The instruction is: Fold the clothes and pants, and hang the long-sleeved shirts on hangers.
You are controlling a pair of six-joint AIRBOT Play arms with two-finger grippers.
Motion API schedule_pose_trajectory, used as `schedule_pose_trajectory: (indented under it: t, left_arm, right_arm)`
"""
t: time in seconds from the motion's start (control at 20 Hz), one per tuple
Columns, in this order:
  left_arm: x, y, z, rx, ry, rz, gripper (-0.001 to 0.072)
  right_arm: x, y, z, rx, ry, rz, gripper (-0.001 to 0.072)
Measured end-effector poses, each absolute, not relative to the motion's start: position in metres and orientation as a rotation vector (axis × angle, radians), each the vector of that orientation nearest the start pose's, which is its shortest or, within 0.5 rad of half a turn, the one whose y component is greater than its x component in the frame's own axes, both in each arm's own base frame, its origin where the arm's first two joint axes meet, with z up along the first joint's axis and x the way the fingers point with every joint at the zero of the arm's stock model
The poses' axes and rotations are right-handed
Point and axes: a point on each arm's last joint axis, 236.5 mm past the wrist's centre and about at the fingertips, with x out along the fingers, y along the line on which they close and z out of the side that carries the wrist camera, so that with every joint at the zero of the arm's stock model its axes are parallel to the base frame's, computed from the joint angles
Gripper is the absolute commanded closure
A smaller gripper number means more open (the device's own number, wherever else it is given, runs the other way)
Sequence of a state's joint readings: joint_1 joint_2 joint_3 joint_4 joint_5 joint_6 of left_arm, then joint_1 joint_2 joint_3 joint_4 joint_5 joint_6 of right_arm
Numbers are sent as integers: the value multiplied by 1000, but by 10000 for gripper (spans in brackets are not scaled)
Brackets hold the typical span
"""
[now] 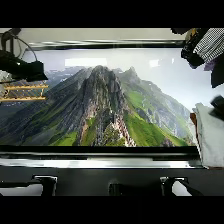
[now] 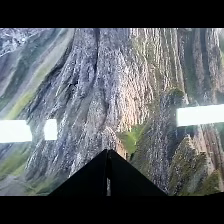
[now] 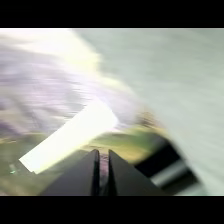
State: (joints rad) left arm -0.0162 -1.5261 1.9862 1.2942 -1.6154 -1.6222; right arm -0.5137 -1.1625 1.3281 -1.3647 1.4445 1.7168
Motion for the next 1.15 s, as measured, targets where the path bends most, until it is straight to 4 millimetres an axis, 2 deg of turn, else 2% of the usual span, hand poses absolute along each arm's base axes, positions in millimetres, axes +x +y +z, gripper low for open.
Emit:
schedule_pose_trajectory:
  t: [0.1,0.25,0.35,0.45,0.55,0.7,1.15]
  left_arm:
    - [438,-84,176,-152,1156,-254,690]
    - [433,-95,182,-117,1141,-269,690]
    - [431,-98,188,-106,1125,-274,689]
    - [429,-96,192,-92,1114,-263,688]
    - [425,-94,192,-82,1122,-256,688]
    - [424,-91,191,-73,1133,-242,688]
    - [424,-90,183,-68,1157,-233,688]
  right_arm:
    - [349,-73,125,509,1106,-166,677]
    - [357,3,150,357,1061,66,677]
    - [353,42,157,266,1054,171,677]
    - [347,65,159,201,1056,236,677]
    - [343,80,160,162,1056,274,677]
    - [340,88,160,136,1060,298,677]
    - [338,93,160,119,1061,311,677]
